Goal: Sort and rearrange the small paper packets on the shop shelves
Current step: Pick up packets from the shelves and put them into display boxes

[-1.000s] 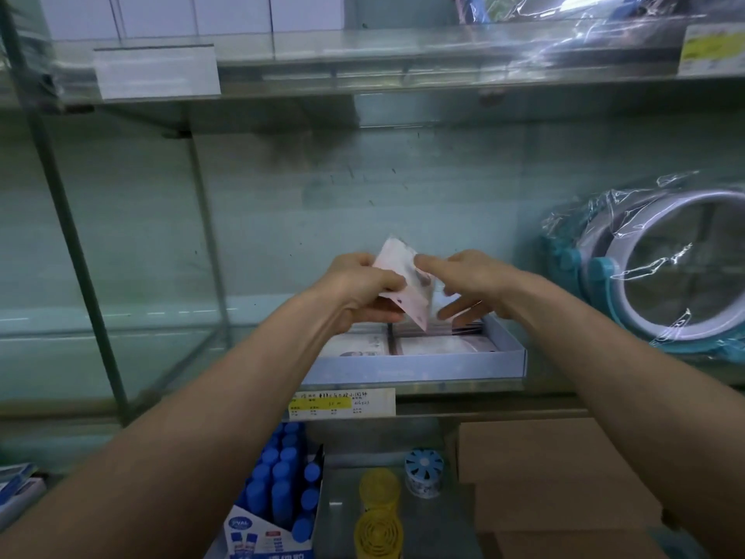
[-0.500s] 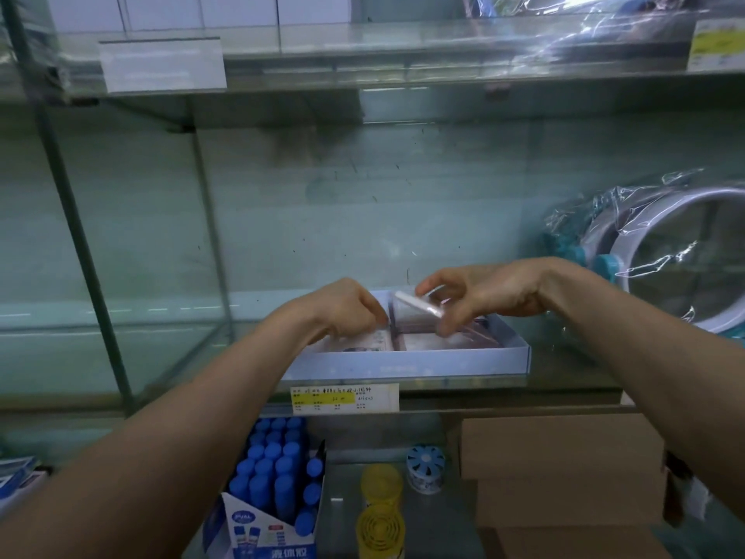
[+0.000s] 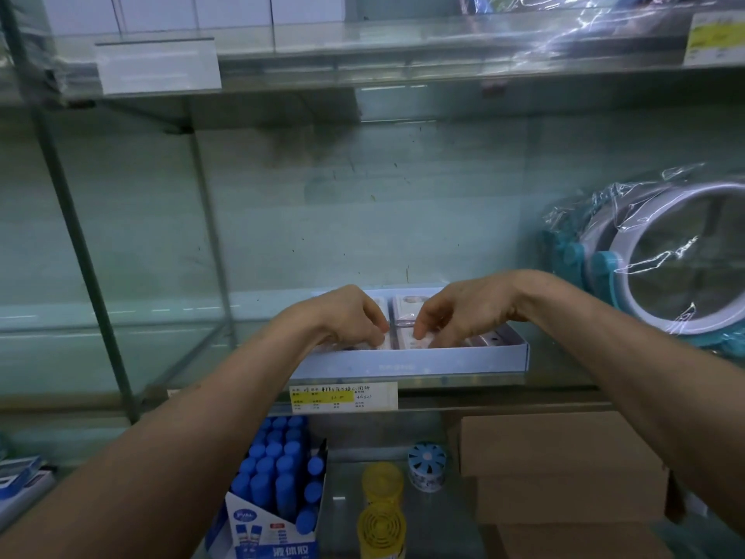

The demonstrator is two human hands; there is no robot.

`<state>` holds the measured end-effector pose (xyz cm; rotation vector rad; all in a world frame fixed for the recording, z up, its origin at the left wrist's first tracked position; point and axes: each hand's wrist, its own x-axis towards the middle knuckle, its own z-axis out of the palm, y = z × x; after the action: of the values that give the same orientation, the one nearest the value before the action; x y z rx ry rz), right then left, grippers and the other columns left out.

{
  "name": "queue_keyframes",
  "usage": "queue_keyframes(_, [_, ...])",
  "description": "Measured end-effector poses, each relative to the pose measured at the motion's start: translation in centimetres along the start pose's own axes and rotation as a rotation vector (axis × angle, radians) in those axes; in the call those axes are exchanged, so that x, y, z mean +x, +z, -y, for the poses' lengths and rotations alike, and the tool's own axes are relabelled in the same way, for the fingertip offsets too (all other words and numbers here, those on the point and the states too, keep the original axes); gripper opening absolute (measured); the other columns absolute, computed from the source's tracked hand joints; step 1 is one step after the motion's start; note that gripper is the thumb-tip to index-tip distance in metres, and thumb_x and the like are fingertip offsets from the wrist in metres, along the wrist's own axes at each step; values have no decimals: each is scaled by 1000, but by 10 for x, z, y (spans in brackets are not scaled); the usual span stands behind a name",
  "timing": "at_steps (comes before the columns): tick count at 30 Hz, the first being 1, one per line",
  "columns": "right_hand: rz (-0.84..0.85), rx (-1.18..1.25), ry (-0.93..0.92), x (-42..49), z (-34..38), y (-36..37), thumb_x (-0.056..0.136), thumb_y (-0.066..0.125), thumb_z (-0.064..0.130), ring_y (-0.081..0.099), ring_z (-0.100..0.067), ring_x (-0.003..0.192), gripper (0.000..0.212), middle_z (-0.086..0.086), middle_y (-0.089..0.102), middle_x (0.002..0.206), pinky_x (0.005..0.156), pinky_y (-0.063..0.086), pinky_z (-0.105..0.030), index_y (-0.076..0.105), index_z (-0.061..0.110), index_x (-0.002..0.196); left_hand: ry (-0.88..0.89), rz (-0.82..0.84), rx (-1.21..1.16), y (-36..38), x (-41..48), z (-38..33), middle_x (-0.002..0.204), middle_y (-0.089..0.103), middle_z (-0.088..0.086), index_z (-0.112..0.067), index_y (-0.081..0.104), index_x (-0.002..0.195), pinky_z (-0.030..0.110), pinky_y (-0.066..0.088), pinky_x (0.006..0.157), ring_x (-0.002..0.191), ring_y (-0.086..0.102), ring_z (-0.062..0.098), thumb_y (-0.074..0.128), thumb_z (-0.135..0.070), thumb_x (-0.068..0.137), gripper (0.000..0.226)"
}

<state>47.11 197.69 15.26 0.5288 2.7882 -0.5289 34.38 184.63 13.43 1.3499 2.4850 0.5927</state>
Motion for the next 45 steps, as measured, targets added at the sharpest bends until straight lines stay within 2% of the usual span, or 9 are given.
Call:
queue_keyframes(10, [-67,-99,-25,6,21,7,92,60,33,43,-16,129,38,7,47,139,110,32,-34,56,31,130,-33,45,193,2,-1,-13,120,61,-2,-23,64,121,29,42,85,100,53,16,66,-41,85,41])
queue_keyframes(17, [-137,-149,-7,4,24,0,87,65,39,36,-22,136,64,3,33,152,112,31,-39,39,27,143,-41,-141,338,0,5,-16,140,50,4,-16,51,136,32,40,99,124,49,24,52,-23,95,42])
queue_keyframes(22, [-47,-178,100,9,21,-1,87,58,52,40,-24,133,67,-2,41,147,110,35,-40,44,14,141,-143,13,496,5,9,-3,148,38,5,-18,40,142,37,35,103,130,41,25,40,-15,96,47])
queue_keyframes(27, [-22,-150,91,7,19,-2,87,57,53,39,-24,134,67,-3,42,146,112,33,-42,44,16,141,-157,-9,441,6,6,-8,147,39,6,-17,40,143,35,35,101,129,42,25,42,-12,95,48])
queue_keyframes(30, [-164,-108,5,-1,24,-3,89,58,46,40,-22,134,61,-2,42,147,113,29,-37,45,17,141,-172,-164,271,4,6,-2,148,39,6,-19,40,144,34,35,104,131,42,25,50,-16,93,52])
queue_keyframes(34, [-538,241,-228,-13,43,1,94,55,23,52,-18,122,35,-5,58,133,94,38,-19,61,8,126,-197,-640,-122,-1,-4,8,137,49,13,-20,36,144,40,40,104,123,49,31,56,-21,88,60])
queue_keyframes(37, [-705,619,-332,-12,63,24,92,55,16,59,-27,113,29,-18,65,118,90,46,-31,66,-4,110,-210,-910,-359,2,-25,12,131,52,16,-18,34,143,38,42,100,116,53,32,56,-21,87,60])
queue_keyframes(39, [-733,751,-373,-10,79,43,91,55,16,57,-31,111,31,-21,63,116,93,45,-39,64,-8,108,-229,-1058,-452,4,-46,17,129,52,16,-18,35,142,37,43,99,113,55,30,56,-20,86,59])
queue_keyframes(45, [-637,892,-496,-11,120,101,92,56,20,61,-9,102,21,5,69,106,96,47,-27,72,15,104,-415,-1231,-554,39,-116,50,130,48,10,-22,31,144,34,43,100,110,54,23,54,-18,89,61])
